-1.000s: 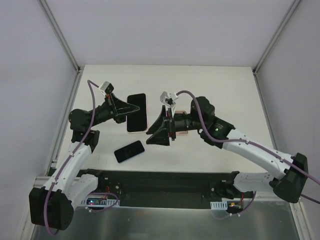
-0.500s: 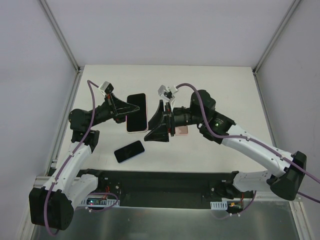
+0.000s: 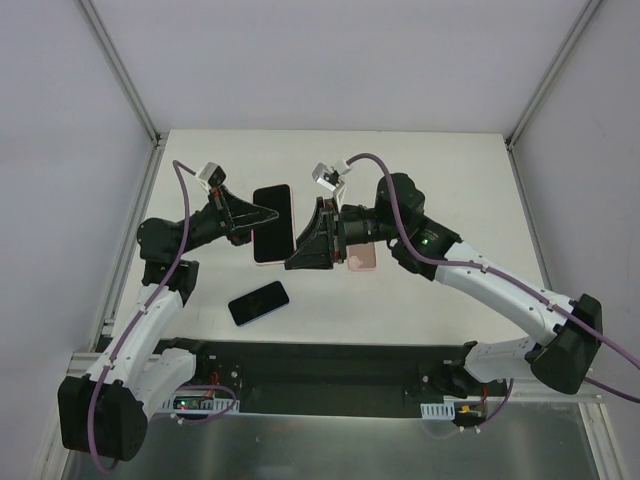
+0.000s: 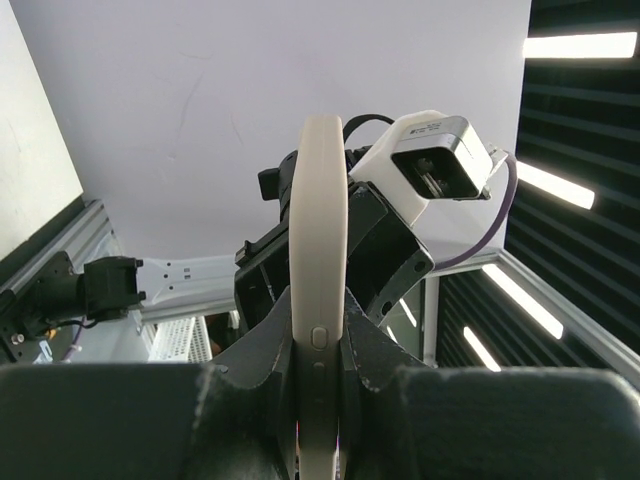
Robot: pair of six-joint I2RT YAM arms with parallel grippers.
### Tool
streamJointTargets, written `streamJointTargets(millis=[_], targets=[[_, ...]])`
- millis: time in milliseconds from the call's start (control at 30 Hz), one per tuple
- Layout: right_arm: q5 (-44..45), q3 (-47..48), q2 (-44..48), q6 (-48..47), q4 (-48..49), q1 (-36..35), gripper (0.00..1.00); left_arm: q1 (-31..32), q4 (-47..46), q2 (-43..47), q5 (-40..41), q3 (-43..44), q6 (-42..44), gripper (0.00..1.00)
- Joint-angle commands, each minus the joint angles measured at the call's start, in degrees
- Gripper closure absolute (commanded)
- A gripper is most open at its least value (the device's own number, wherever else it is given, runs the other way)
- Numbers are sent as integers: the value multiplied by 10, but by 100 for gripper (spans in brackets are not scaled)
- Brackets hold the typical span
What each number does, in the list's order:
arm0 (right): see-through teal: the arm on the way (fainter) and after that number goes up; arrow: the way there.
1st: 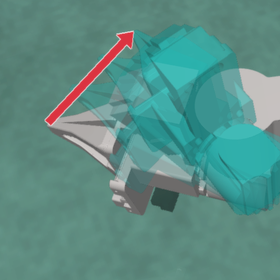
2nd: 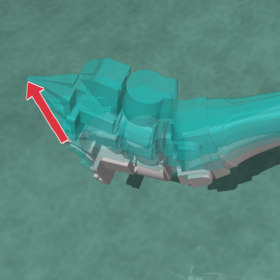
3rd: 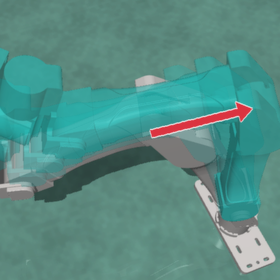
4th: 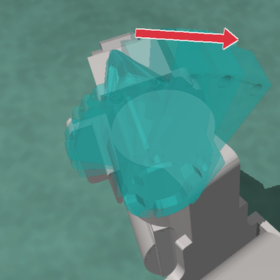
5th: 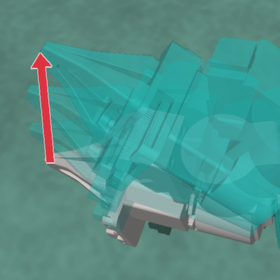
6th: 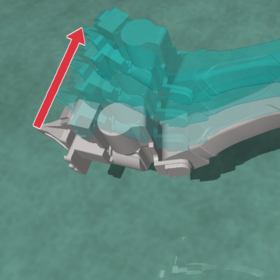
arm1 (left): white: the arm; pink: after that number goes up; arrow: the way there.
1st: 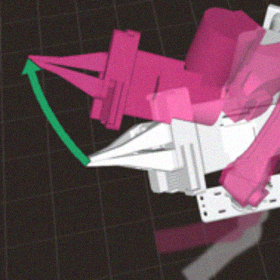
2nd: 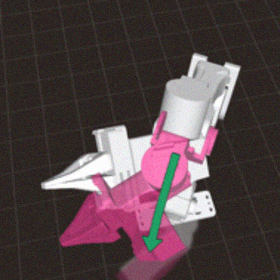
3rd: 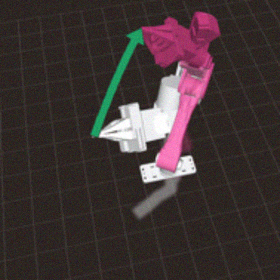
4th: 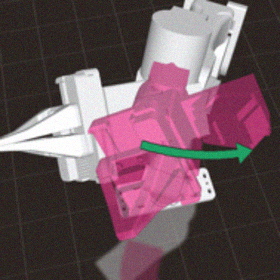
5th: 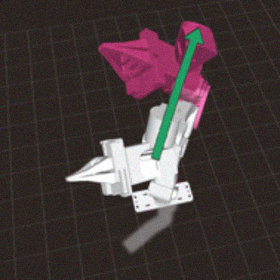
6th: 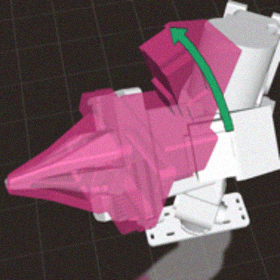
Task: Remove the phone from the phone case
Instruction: Remove the phone case from the phone.
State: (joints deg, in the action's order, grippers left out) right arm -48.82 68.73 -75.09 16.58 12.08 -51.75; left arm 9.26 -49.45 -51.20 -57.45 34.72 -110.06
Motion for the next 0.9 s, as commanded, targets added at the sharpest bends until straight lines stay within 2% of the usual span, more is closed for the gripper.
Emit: streamJointTargets(millis=[0,100,233,467,867], targets=[[-17,2,0,19,80,8,69,-5,-29,15,1,19,5,100],[-22,-1,-3,27,91,9,79,-5,-29,17,1,20,5,100],[-32,-3,-12,41,112,12,98,-5,-29,19,-1,23,5,100],[-53,-12,-24,51,168,11,99,-5,-45,21,-4,21,-13,100],[-54,-30,-16,-18,171,11,99,-5,-53,40,2,38,-57,100]])
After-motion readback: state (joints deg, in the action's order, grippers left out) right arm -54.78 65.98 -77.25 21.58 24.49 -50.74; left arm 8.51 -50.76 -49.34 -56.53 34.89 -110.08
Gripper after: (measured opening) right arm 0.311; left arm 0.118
